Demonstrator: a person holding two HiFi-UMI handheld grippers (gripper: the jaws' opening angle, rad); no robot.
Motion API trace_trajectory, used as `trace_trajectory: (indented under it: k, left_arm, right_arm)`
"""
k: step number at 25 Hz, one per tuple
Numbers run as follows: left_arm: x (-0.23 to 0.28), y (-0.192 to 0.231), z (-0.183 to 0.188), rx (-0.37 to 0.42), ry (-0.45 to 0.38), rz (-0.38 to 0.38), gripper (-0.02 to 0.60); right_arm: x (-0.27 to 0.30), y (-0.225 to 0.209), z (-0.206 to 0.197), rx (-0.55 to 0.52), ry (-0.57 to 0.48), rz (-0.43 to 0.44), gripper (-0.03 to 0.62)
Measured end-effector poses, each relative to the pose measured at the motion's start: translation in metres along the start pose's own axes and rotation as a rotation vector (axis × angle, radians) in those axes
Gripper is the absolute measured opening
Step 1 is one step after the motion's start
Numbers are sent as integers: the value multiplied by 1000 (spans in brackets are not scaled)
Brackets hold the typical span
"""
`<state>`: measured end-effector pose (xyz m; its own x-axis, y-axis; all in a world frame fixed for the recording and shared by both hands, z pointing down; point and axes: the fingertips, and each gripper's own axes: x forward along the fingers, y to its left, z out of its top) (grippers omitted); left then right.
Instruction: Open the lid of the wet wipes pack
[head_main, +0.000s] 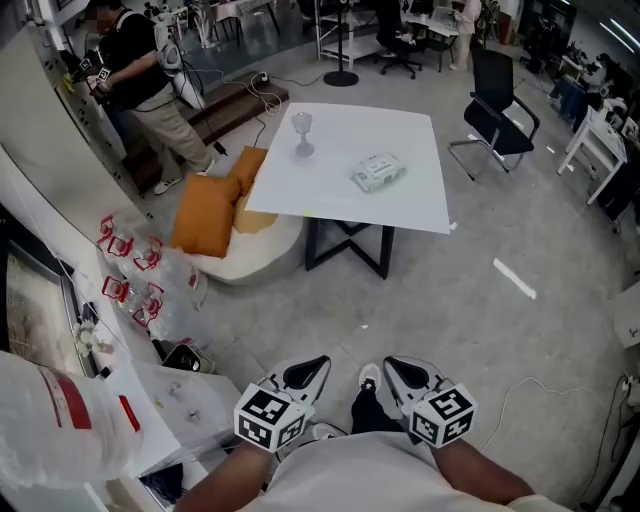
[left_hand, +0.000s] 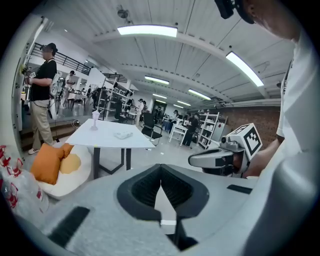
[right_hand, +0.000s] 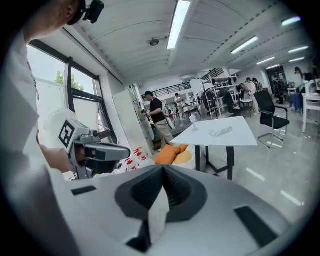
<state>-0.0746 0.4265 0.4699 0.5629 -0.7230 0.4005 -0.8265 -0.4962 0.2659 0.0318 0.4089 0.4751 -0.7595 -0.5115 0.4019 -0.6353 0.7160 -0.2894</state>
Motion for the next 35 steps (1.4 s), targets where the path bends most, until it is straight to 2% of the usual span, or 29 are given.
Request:
trace_trajectory:
  k: [7, 17, 24, 35]
  left_arm:
    - [41, 41, 58, 41, -38, 60, 2]
    - [133, 62, 108, 56, -28, 78, 2]
    - [183, 63, 126, 66, -5, 70, 2]
    - [221, 77, 135, 52, 18, 45, 2]
  right_arm:
    - [46, -48, 66, -59, -53, 47, 6]
    - [66, -131, 102, -81, -46, 89, 6]
    - [69, -180, 112, -47, -55, 84, 6]
    - [90, -206, 115, -55, 4, 104, 6]
